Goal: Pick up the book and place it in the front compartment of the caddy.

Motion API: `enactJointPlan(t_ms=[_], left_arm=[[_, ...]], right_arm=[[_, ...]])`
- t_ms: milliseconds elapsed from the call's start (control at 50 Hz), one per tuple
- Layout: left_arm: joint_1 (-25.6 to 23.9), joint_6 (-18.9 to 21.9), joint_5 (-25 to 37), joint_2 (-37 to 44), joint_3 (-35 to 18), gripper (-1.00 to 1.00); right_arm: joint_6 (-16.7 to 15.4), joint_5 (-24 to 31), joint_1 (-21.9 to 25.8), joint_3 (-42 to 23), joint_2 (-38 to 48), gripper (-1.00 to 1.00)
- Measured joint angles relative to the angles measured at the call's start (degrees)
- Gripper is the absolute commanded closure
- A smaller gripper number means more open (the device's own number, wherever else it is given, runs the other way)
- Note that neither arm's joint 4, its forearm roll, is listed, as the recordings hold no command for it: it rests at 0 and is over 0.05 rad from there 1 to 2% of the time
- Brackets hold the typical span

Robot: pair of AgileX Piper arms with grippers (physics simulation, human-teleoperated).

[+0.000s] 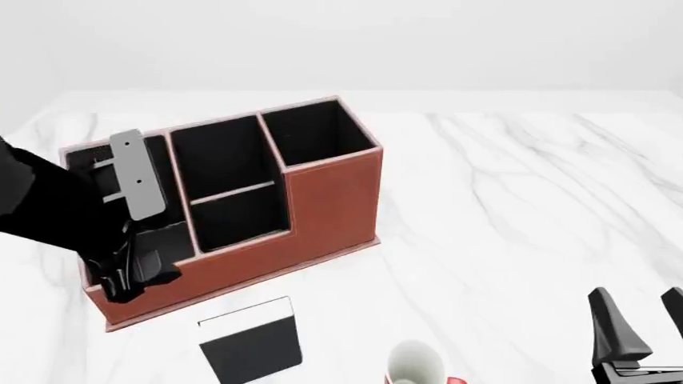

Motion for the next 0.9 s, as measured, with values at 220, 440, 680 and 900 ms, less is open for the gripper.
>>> enactJointPlan(t_ms=[220, 440, 680, 900], left_arm=[[-2.50, -2.04, -2.21, 2.66, 2.14, -1.00], [-5.38, -4.54, -3.53, 4.99, 2.94, -1.00], [-9.07, -7.36, -3.79, 6.99, 2.98, -1.00], [-12.05, -9.28, -3.31, 7.83, 3.18, -1.00]], right_arm=[[0.00, 0.00, 0.00, 0.00, 0.00, -1.00], [0.00, 0.00, 0.00, 0.00, 0.00, -1.00], [0.00, 0.00, 0.00, 0.00, 0.00, -1.00], [0.00, 0.00, -0.01, 0.00, 0.00, -1.00]])
